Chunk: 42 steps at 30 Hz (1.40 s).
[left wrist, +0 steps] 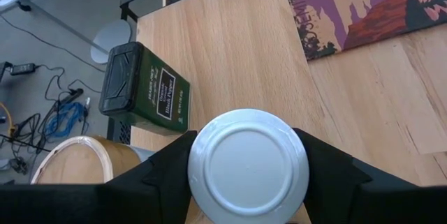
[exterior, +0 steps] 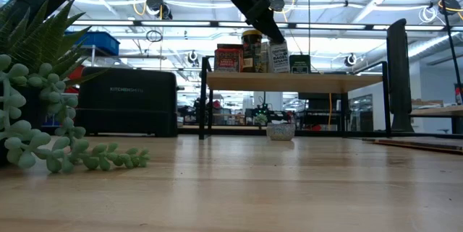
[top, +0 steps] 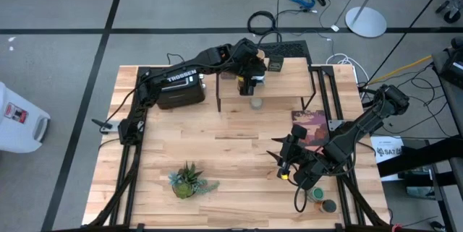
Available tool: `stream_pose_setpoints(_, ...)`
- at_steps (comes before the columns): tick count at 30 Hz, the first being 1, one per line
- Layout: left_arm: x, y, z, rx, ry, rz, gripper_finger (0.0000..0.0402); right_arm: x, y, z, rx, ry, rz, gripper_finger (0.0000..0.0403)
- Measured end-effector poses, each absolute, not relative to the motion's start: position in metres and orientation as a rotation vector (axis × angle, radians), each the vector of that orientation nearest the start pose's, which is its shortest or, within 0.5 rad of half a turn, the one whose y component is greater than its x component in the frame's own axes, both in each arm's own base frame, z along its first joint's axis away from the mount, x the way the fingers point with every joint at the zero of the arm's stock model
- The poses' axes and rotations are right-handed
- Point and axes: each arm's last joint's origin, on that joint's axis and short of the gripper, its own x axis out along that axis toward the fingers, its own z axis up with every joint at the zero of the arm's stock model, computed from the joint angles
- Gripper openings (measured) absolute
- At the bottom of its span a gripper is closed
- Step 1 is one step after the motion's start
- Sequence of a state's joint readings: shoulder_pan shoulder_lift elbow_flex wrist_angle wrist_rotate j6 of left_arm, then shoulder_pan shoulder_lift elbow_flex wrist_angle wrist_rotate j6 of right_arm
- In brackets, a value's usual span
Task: Shelf spices
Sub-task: Put the white seasoning bottle on the shelf
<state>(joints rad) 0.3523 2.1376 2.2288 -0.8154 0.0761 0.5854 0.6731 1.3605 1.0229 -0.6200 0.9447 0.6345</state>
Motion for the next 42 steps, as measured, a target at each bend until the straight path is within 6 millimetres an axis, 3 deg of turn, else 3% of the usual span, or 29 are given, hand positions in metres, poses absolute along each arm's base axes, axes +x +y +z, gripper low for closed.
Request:
stream_pose_setpoints(8, 0.4439, 0.161, 0.3448, 0.402, 0.76, 0.049, 0.0236, 0.2218, 0.1469, 0.2681, -0.083, 0.537, -0.435, 0.0201)
stream_pose_setpoints(42, 0.445, 0.1626, 0.3469, 0.402, 0.736, 0.061, 0.0246, 0.2224, 0.1478, 0.2687, -0.089, 0.535, -0.424, 0.0201)
